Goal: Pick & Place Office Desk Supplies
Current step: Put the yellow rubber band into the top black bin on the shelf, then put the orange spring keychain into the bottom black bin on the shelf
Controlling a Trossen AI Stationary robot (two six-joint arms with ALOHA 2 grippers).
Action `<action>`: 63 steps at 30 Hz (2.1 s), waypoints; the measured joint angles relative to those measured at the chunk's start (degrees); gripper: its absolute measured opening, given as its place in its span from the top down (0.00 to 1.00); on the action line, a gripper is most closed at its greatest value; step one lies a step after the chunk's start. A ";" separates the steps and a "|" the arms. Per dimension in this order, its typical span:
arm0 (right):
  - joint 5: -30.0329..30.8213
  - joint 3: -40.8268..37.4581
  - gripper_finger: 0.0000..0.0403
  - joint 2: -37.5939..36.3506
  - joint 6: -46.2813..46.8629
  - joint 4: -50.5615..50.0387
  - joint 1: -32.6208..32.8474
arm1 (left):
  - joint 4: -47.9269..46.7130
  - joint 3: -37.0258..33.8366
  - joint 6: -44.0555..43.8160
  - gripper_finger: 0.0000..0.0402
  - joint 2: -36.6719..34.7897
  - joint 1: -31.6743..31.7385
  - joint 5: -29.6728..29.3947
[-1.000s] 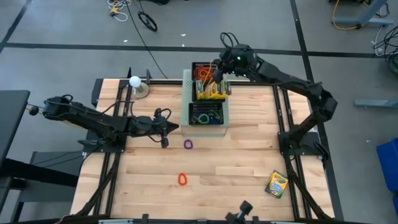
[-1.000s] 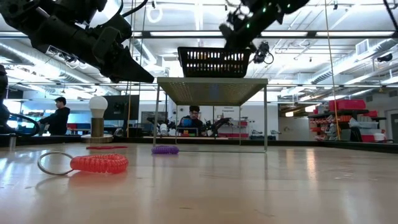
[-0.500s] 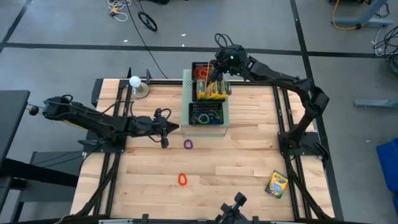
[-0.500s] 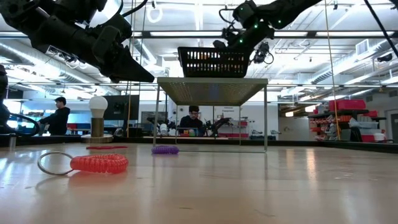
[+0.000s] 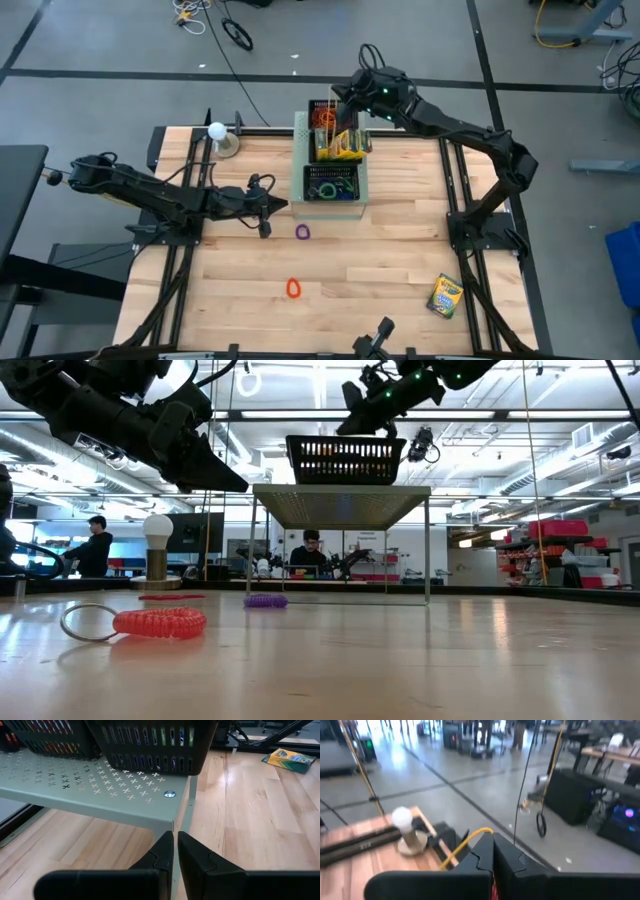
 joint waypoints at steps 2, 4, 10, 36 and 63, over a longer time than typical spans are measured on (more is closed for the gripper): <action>0.02 0.00 1.00 0.00 0.00 2.51 -0.04 | 0.00 0.00 0.00 0.92 0.00 0.00 0.00; 0.02 0.00 1.00 0.00 0.03 5.15 -0.04 | 0.00 0.00 -0.01 0.92 0.00 0.00 0.00; -0.55 1.20 1.00 -0.48 0.24 8.30 -0.04 | 0.00 0.00 0.31 0.91 0.00 0.00 0.00; -1.26 2.14 1.00 7.13 -0.74 -2.55 -4.64 | 0.22 -0.02 0.22 0.92 0.00 0.00 -0.02; 3.72 -5.36 0.71 -17.34 -2.19 -23.28 3.50 | -0.43 -0.02 -12.03 0.93 0.00 -0.74 11.40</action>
